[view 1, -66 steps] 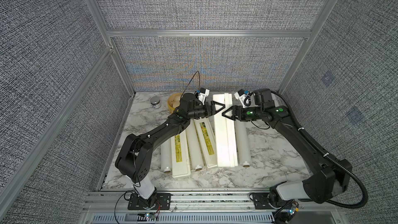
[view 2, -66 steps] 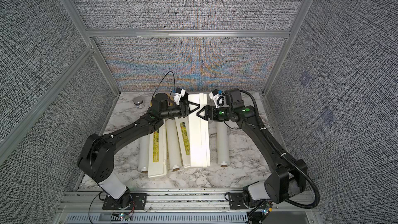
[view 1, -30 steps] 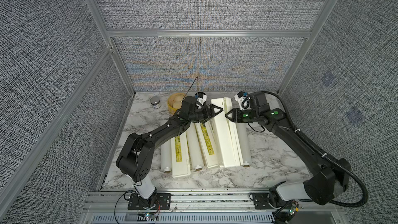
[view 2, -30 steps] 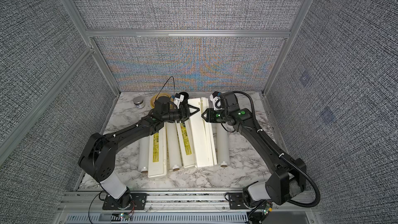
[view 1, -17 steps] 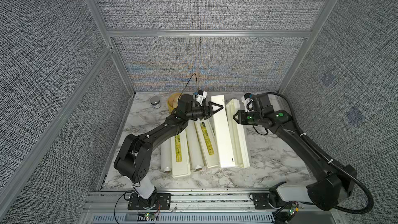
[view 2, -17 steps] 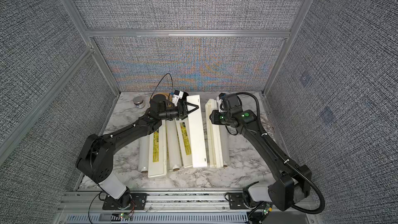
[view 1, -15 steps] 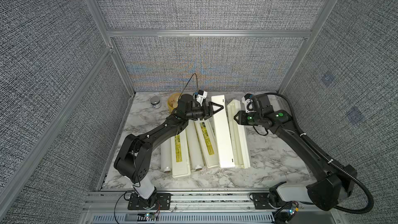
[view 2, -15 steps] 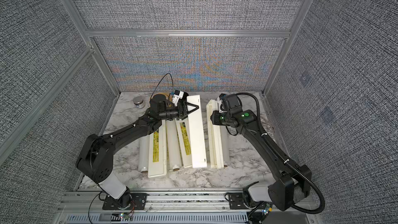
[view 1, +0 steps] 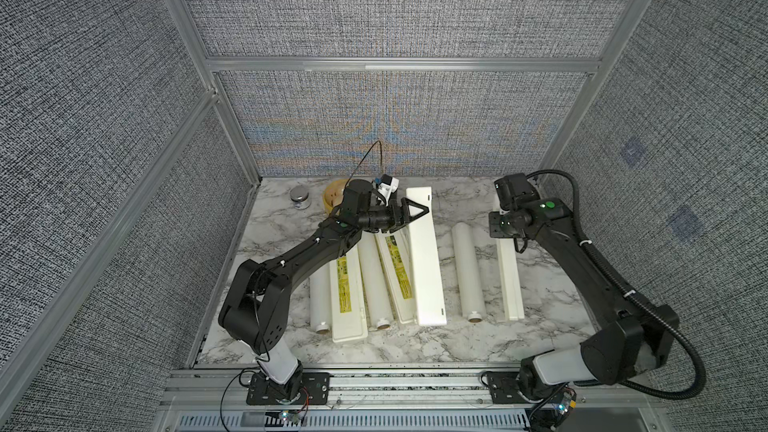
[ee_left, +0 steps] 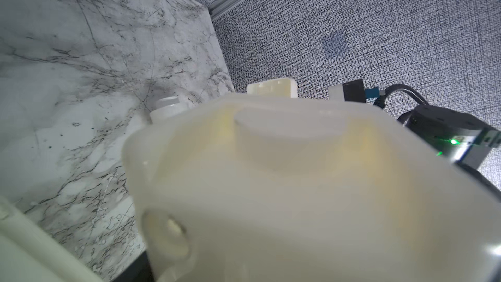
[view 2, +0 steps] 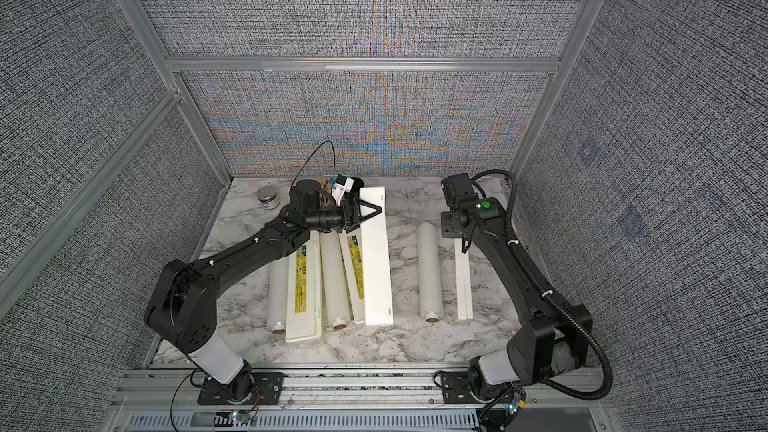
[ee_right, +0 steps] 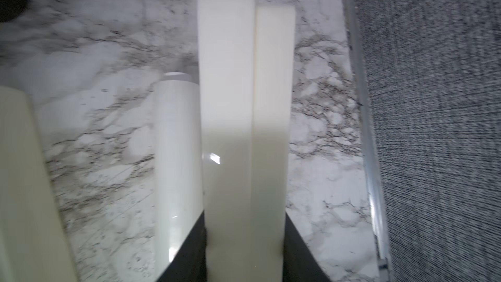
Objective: Put plastic wrap rolls into dispensers
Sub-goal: Place the lid at the center of the board.
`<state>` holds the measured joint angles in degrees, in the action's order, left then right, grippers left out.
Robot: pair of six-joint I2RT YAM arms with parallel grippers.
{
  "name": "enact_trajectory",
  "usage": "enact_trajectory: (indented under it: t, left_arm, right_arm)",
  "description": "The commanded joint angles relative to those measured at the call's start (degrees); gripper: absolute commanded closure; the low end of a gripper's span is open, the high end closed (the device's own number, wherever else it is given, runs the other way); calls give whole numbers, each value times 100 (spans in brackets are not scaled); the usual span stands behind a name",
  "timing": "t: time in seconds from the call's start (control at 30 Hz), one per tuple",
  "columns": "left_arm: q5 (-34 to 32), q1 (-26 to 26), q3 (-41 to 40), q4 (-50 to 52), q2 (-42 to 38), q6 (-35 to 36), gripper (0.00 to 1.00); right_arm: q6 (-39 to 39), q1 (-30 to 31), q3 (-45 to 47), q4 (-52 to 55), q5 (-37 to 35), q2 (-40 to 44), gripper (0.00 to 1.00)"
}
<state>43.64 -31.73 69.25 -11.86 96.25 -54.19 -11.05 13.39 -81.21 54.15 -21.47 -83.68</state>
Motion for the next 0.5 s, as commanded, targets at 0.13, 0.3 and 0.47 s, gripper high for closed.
enact_trajectory:
  t: [0.13,0.3,0.47]
  left_arm:
    - [-36,2,26,-78,135,-36,40]
    - [11,8,55,-176,253,-161,40]
    - [-35,3,9,-168,271,-179,40]
  right_arm:
    - [920,-493,108,-461,-1140,-800,63]
    - [1167,-642,15,-857,-1423,-1690,63]
    - [1008,-523,-243,-854,-1418,-2401,62]
